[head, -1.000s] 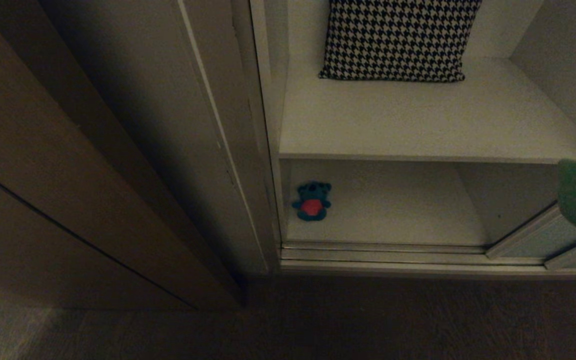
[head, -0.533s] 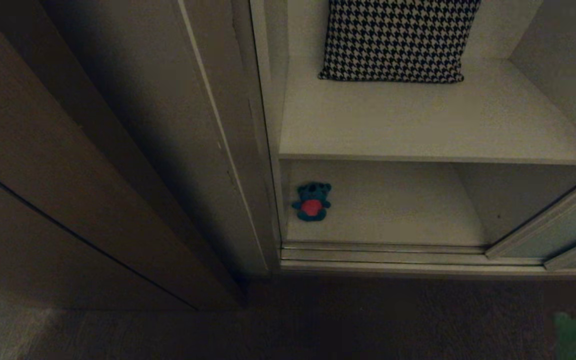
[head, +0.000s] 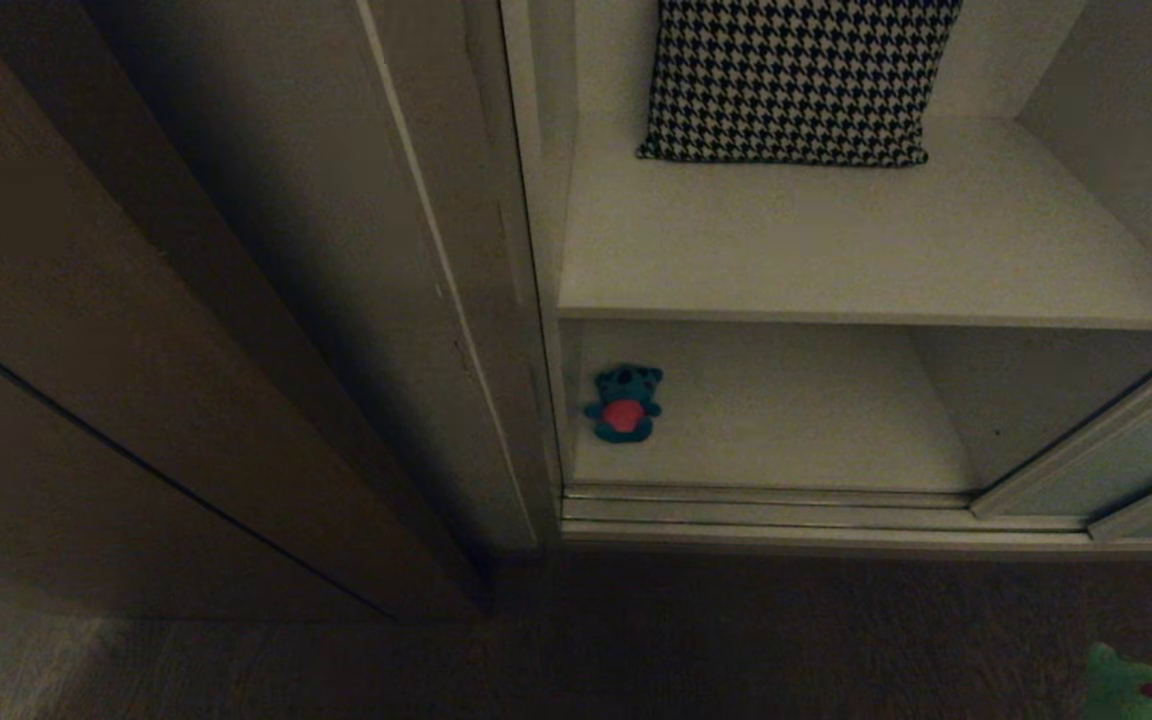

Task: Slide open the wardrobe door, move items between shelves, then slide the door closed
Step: Place the green doll on the lower shelf

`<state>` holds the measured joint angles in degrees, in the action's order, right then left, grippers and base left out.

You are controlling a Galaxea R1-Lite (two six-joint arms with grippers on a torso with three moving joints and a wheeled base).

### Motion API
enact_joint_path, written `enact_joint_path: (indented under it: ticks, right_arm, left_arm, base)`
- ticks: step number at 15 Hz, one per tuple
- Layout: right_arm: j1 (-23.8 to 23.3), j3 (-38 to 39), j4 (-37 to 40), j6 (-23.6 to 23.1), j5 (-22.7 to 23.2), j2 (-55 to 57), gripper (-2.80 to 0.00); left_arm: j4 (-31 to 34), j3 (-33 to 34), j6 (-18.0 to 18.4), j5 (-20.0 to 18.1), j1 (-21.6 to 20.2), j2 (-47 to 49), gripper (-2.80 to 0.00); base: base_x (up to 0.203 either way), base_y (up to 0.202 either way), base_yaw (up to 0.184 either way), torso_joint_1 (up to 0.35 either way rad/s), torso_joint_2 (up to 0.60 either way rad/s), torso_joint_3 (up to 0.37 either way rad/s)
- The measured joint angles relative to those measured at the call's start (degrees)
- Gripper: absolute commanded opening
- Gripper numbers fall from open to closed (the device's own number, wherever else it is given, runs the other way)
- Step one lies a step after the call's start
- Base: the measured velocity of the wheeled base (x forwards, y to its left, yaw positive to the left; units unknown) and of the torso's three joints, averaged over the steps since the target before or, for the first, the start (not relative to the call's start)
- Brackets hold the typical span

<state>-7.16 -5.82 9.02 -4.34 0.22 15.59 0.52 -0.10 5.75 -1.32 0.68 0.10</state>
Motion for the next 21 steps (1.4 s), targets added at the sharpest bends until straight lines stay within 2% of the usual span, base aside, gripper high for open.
enact_joint_path:
  ticks: [3, 8, 12, 15, 21]
  right_arm:
    - [0.02, 4.95, -8.66, 0.90, -0.20, -0.13, -2.80]
    - [1.26, 5.79, -8.59, -0.10, 0.37, -0.18, -2.80]
    - [8.17, 5.82, -8.55, -1.00, 0.22, -2.48, -2.80]
    - [8.10, 5.82, -8.49, -0.90, 0.22, -9.73, -2.80]
    - [7.46, 5.82, -8.80, 4.26, -0.17, -15.23, -2.80]
  left_arm:
    - [0.00, 0.00, 0.00, 0.00, 0.00, 0.00, -2.80]
    - [0.00, 0.00, -0.02, 0.05, 0.00, 0.00, -2.80]
    - [-0.01, 0.00, 0.00, 0.02, 0.00, 0.00, -2.80]
    - [0.00, 0.00, -0.05, 0.00, 0.00, 0.00, -2.80]
    - [0.00, 0.00, -0.09, 0.00, 0.00, 0.00, -2.80]
  base:
    - [0.000, 0.000, 0.000, 0.000, 0.00, 0.000]
    - [0.000, 0.000, 0.000, 0.000, 0.00, 0.000]
    - [0.000, 0.000, 0.000, 0.000, 0.00, 0.000]
    - [0.000, 0.000, 0.000, 0.000, 0.00, 0.000]
    - [0.000, 0.000, 0.000, 0.000, 0.00, 0.000]
